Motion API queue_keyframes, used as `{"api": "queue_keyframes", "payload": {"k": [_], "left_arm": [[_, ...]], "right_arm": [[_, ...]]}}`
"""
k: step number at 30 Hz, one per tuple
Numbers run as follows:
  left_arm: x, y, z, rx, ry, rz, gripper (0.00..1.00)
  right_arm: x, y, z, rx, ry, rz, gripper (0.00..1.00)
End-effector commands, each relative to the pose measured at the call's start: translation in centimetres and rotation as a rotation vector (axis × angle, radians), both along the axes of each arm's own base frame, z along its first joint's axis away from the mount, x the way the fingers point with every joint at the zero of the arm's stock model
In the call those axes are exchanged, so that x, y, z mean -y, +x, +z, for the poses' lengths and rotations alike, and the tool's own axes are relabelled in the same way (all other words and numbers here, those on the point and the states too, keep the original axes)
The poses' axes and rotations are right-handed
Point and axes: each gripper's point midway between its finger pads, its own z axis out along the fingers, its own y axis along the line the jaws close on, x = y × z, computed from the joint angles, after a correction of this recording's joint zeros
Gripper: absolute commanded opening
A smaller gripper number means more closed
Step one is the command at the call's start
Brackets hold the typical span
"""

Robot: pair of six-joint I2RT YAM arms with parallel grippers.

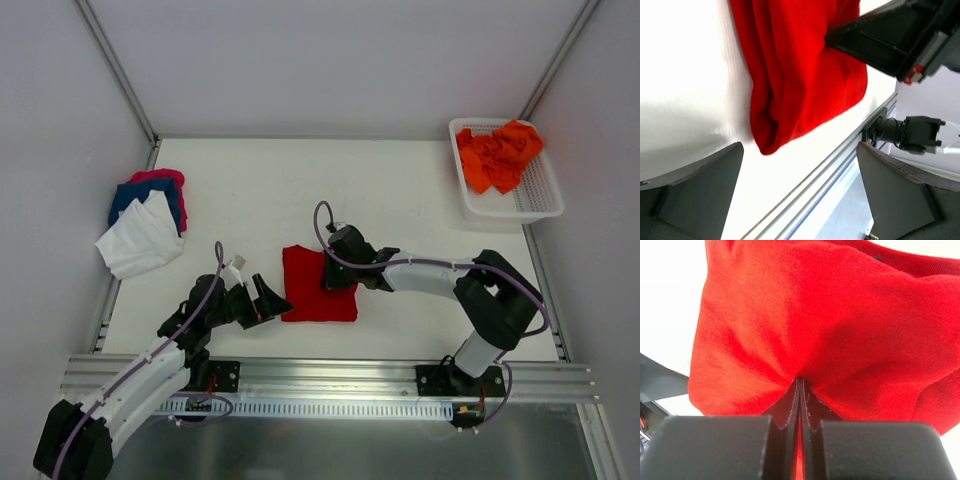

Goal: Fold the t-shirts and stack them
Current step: Neatly place the folded tshirt to the corner

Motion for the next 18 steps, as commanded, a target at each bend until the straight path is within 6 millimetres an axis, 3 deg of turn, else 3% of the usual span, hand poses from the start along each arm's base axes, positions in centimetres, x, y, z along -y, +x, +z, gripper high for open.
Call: {"api": "queue_keyframes", "payload": {"k": [1,6,8,18], "left_arm": [[-1.5,-2.5,-2.7,-0.124,0.061,0.023,0.98],[-1.3,-3.4,-2.9,-0.172,0.001,0.043,0.98],[-1.4,-4.0,-3.9,-0.208,-0.012,0.047,0.98],[-1.3,-4.2,-4.5,-0.256,-0.081,0.106,0.98]], "right_arm": [[-0.8,0.4,1.1,0.011,0.020,0.013,0.00],[-1.0,0.3,1.2,0.014,0.022,0.017,0.00],[-1.0,0.3,1.3,0.016,0.021,0.017,0.01],[-1.1,0.5,1.5,0.022,0.024,0.015,0.00]]}}
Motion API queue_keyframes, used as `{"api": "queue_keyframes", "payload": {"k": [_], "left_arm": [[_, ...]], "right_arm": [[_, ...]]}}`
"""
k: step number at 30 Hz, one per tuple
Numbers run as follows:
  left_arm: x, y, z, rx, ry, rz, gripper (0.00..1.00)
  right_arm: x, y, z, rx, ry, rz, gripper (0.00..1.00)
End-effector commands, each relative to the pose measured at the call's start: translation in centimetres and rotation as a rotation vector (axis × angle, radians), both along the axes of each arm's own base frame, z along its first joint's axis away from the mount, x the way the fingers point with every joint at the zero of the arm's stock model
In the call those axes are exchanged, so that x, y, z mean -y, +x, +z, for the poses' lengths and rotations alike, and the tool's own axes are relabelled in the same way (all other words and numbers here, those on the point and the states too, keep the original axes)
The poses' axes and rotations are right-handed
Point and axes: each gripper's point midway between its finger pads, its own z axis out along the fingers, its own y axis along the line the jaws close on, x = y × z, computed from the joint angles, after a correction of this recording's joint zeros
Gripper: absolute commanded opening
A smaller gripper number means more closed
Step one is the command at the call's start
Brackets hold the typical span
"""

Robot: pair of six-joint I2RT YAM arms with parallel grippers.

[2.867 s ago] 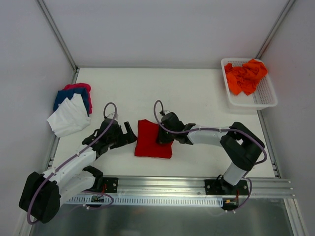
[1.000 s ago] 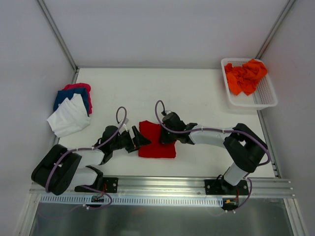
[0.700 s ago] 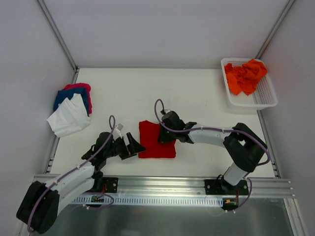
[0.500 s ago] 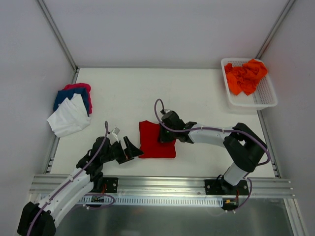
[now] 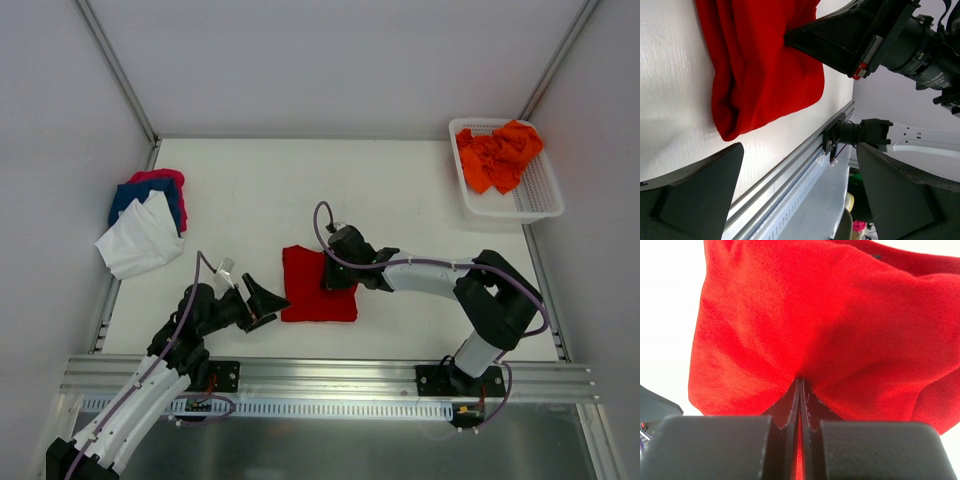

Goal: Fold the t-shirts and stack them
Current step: Neatly place the folded tshirt to the corner

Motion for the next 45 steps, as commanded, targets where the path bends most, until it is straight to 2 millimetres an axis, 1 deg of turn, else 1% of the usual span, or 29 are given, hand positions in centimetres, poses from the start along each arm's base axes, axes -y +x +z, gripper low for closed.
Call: {"api": "queue_keyframes", "payload": {"k": [1,3,7,11,17,23,27,33,34,35,37,41,45], "left_arm": [[-1.1,-2.9,-7.8,-0.251,0.083,0.010,0.98],[-1.3,-3.2,-8.1,-0.270,0.098,0.006,0.98],[-1.1,-3.4,-7.7,-0.267,0.109,-0.017,0.99],[-1.2,-3.7,-7.9,-0.283,0.129,-0.040,0.99],[-0.7,-3.9,-7.5,-0.296,0.107,-0.060,0.99],[-0.2,-3.9,-7.3,-0.304,0.067,-0.067,0.99],[0.0,-3.5,-7.5,-0.301,0.069,-0.067,0.99],[0.5,-2.8,-8.3,-0.317,0.092,-0.072,0.99],[0.7,-3.0,-8.6,-0.327,0.107,-0.074,0.99],[0.7,-2.4,-8.6,-0.309,0.116,-0.053,0.99],[0.9,-2.0,-8.3,-0.290,0.112,-0.041,0.99],[0.6,-1.3,-8.0,-0.254,0.114,0.004,0.99],[0.1,-1.3,-8.7,-0.260,0.132,0.036,0.99]], "right_arm": [[-1.2,0.6,1.5,0.024,0.026,0.014,0.00],[-1.2,0.5,1.5,0.022,0.026,0.015,0.00],[-1.3,0.6,1.3,0.021,0.021,0.016,0.00],[-1.8,1.0,1.4,0.022,0.024,0.021,0.01],[-2.4,1.2,1.1,0.011,0.025,0.028,0.01],[-2.4,1.2,1.1,0.010,0.026,0.024,0.00],[-2.4,1.1,1.2,0.012,0.028,0.026,0.00],[-2.3,0.9,1.7,0.022,0.034,0.027,0.00],[-2.2,1.0,1.9,0.027,0.037,0.026,0.00],[-2.0,0.9,1.8,0.027,0.033,0.025,0.00],[-1.8,0.8,1.8,0.033,0.029,0.026,0.01],[-1.8,0.8,1.9,0.035,0.032,0.023,0.01],[-2.1,0.8,2.0,0.034,0.042,0.031,0.00]]}}
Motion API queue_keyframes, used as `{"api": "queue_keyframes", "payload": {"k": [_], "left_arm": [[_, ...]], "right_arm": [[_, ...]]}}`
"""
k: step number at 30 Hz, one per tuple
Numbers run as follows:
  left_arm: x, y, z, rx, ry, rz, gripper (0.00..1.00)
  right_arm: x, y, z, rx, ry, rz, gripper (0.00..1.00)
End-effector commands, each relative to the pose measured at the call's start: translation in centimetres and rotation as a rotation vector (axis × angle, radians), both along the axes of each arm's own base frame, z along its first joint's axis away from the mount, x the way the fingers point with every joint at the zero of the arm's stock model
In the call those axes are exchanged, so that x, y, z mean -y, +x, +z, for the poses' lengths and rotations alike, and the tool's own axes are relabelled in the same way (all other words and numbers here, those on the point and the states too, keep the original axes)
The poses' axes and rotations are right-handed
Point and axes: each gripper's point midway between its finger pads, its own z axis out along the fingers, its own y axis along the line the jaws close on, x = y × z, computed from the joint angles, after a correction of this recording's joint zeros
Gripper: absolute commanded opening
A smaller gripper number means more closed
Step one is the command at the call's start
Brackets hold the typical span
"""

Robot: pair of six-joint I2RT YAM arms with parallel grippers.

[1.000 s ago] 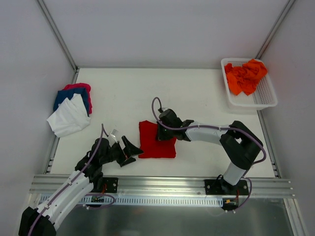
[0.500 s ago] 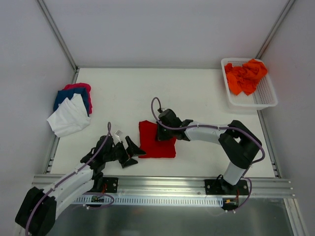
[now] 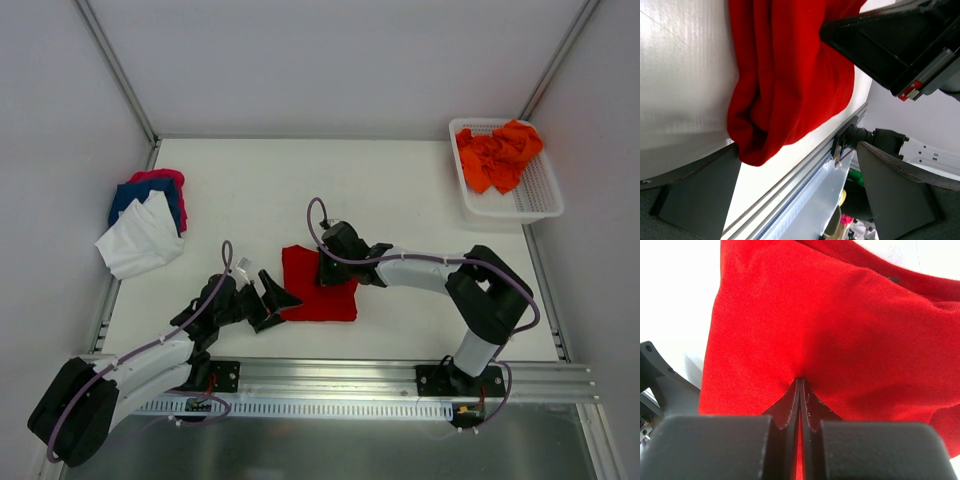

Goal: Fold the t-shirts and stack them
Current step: Neatly place the folded tshirt to the corner

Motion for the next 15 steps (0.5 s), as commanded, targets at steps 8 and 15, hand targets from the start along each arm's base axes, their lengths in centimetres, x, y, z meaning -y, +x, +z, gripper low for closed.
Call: {"api": "queue_keyframes", "payload": {"k": [8,15], "left_arm": [[-2.2,-2.0,-5.6,-0.092,0.120,0.062,0.99],[0.1,-2.5,-4.8,-0.093,0.118,-0.021,0.99]], "right_arm": [[-0.6,-0.1,2.1,0.040,0.041,0.016,0.01],[-0.8,-0.6,2.2,0.035,0.047,0.029,0.01]]}}
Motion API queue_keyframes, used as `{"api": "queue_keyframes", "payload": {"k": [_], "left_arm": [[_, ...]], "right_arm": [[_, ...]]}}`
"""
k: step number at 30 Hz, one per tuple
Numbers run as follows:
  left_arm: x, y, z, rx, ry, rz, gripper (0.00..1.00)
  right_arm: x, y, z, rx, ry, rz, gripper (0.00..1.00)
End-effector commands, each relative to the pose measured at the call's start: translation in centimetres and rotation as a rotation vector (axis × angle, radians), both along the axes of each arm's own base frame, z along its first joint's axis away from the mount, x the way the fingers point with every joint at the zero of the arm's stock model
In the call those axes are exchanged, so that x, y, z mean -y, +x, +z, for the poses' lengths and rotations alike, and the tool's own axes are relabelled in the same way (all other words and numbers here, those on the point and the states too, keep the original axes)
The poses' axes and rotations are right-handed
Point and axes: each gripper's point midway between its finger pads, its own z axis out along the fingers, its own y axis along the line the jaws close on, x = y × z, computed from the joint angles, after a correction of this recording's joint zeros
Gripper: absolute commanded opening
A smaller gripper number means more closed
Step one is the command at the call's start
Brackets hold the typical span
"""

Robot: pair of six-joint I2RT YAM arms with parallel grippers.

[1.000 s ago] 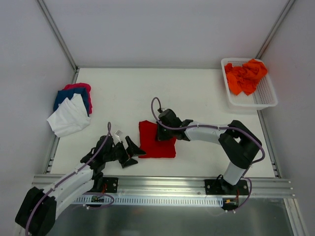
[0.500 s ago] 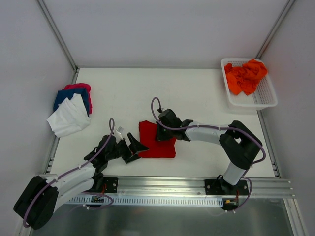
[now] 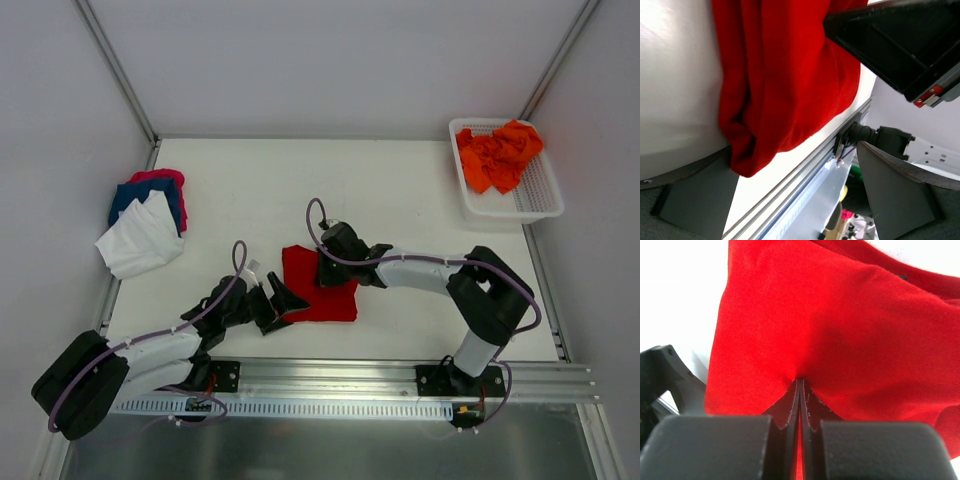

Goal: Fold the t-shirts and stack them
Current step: Neatly place the folded tshirt to the corner

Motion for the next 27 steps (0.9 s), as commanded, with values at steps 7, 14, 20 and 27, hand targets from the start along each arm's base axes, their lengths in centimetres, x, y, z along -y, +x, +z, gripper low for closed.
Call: {"api": "queue_keyframes", "payload": {"k": [7,14,20,27], "left_arm": [[-0.2,-2.0,-5.1,-0.071,0.206,-0.044,0.99],[3.1,-1.5,-6.3,-0.138,0.136,-0.125,0.98],[3.2,-1.6,-8.2,-0.142,0.197,-0.136,0.97],[2.5,-1.6,-8.5,-0.135,0.249,-0.134,0.98]], "right_arm": [[-1.4,-0.7,-0.1,-0.024,0.039,0.028,0.00],[-1.7,0.3,-2.0,-0.094,0.052,-0.003,0.00],[0.8,3.0,-2.3,-0.114,0.056,-0.066,0.01],[4.2,4.8,-2.2,-0.104,0.045,-0.128,0.00]]}}
